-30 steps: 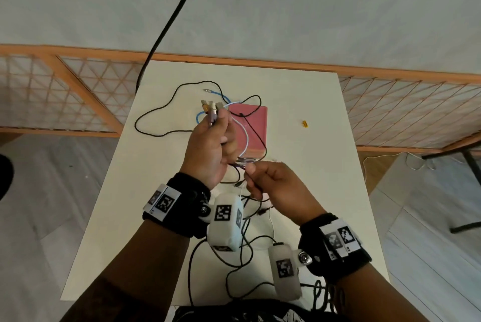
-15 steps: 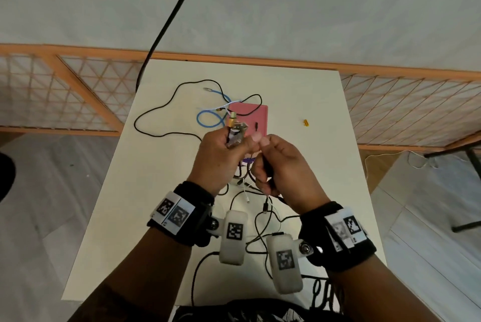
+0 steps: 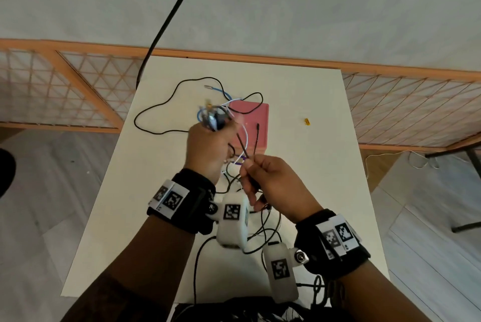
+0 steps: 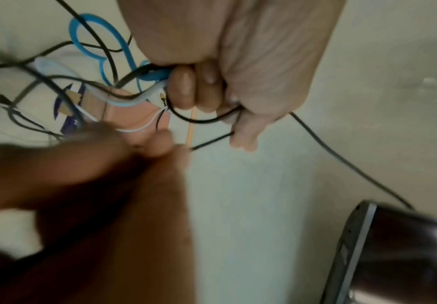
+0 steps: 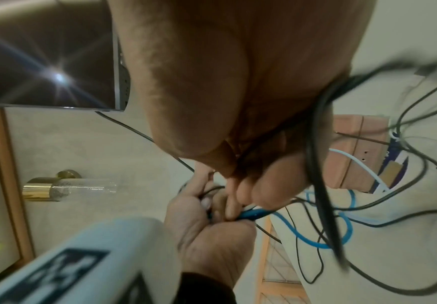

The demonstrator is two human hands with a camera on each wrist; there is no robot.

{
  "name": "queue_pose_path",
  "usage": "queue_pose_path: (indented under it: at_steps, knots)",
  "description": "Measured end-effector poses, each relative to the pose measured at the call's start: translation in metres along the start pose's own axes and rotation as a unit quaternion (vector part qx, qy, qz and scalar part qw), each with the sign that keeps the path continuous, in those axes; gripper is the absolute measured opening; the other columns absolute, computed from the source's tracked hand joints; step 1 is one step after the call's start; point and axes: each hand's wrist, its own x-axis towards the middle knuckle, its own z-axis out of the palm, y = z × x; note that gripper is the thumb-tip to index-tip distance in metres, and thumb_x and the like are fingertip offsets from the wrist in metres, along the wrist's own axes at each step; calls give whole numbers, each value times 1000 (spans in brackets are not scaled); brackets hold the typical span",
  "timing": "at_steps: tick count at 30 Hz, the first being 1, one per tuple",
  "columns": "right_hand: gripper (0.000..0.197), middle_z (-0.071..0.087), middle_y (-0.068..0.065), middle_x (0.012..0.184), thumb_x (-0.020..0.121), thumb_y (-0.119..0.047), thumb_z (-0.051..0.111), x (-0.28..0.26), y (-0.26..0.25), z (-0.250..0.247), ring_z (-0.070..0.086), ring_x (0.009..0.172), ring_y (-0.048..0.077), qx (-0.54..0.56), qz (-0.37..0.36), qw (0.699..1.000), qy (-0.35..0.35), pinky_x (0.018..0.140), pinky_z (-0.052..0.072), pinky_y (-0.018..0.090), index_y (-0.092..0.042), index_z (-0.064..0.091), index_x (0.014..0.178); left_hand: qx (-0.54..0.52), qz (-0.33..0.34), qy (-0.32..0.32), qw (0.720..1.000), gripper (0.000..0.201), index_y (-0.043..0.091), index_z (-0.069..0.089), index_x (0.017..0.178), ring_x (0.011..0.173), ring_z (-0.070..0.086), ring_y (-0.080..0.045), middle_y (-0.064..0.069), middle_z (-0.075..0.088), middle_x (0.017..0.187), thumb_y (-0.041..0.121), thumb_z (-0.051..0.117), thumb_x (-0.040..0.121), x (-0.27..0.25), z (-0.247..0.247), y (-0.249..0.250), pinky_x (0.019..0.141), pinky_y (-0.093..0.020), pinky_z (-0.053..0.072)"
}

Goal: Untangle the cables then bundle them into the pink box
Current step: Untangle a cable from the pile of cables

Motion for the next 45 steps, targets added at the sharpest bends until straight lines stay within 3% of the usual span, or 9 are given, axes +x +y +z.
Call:
queue_pose_path:
  at_steps: [2, 7, 14, 20, 27, 31, 36, 40, 45]
  knots:
    - [30, 56, 8, 67, 109, -21, 43, -1, 3, 2, 52, 53, 24, -14, -1, 1000, -9, 44, 46, 27, -6, 60, 91, -47, -16, 13, 999, 34, 10, 62, 77, 41, 28, -11, 8, 34, 52, 33, 84, 85, 11, -6, -4, 44, -23, 29]
    - [33, 51, 10, 63, 109, -19, 42, 7, 9, -1, 45, 43, 21, -8, -36, 998, 46, 42, 38, 25, -1, 58, 87, 50, -85, -239, 966, 38, 10, 63, 75, 49, 42, -22, -11, 50, 61, 38, 89, 77, -5, -11, -25, 46, -27, 26]
    - [38, 45, 11, 65, 110, -26, 43, 3, 12, 0, 41, 50, 20, -7, -17, 1000, 2, 45, 35, 24, -12, 56, 78, -64, -67, 74, 993, 32, 14, 58, 70, 40, 34, -12, 6, 43, 52, 21, 81, 91, 20, -14, -7, 43, -23, 33]
    - [36, 51, 2, 59, 108, -24, 43, 6, 17, 0, 60, 58, 22, -55, -15, 997, 46, 51, 52, 34, -13, 59, 78, 114, -98, -232, 961, 32, 21, 66, 62, 44, 34, -18, -1, 46, 52, 35, 87, 83, -9, -16, -20, 47, -26, 29]
    - [39, 56, -2, 54, 109, -32, 45, 8, 10, 3, 75, 76, 25, -63, -6, 998, 31, 61, 57, 32, -13, 61, 79, 27, -49, -15, 998, 33, 12, 65, 65, 40, 35, -15, 3, 46, 49, 26, 81, 90, -2, -5, -21, 48, -25, 29]
    - [38, 58, 4, 56, 109, -26, 42, 5, 11, 5, 75, 78, 31, -60, 0, 998, 35, 56, 52, 30, -11, 59, 79, 99, -51, -208, 972, 35, 18, 70, 65, 53, 43, -28, -16, 56, 61, 45, 82, 84, -12, -14, -23, 51, -32, 32]
    - [39, 69, 1, 63, 109, -31, 42, 4, 12, 5, 65, 67, 8, -122, -16, 992, 25, 60, 53, 32, -16, 60, 78, 33, -53, -25, 998, 38, 13, 61, 66, 40, 33, -15, 4, 41, 50, 39, 83, 82, 4, -13, -25, 48, -26, 30]
    - [39, 75, 7, 68, 109, -26, 45, 4, 17, 2, 66, 67, 6, -122, -30, 991, 46, 67, 45, 23, -9, 66, 80, 94, -72, -222, 968, 37, 15, 68, 69, 48, 36, -23, -15, 48, 63, 47, 84, 78, -16, -18, -31, 47, -28, 30]
    - [42, 77, 5, 73, 108, -29, 44, -1, 20, 4, 64, 67, 2, -129, -28, 991, 21, 72, 45, 23, -12, 65, 75, -22, -82, -11, 996, 32, 3, 70, 82, 41, 30, -13, 7, 46, 49, 32, 81, 91, 14, -19, -27, 47, -26, 29]
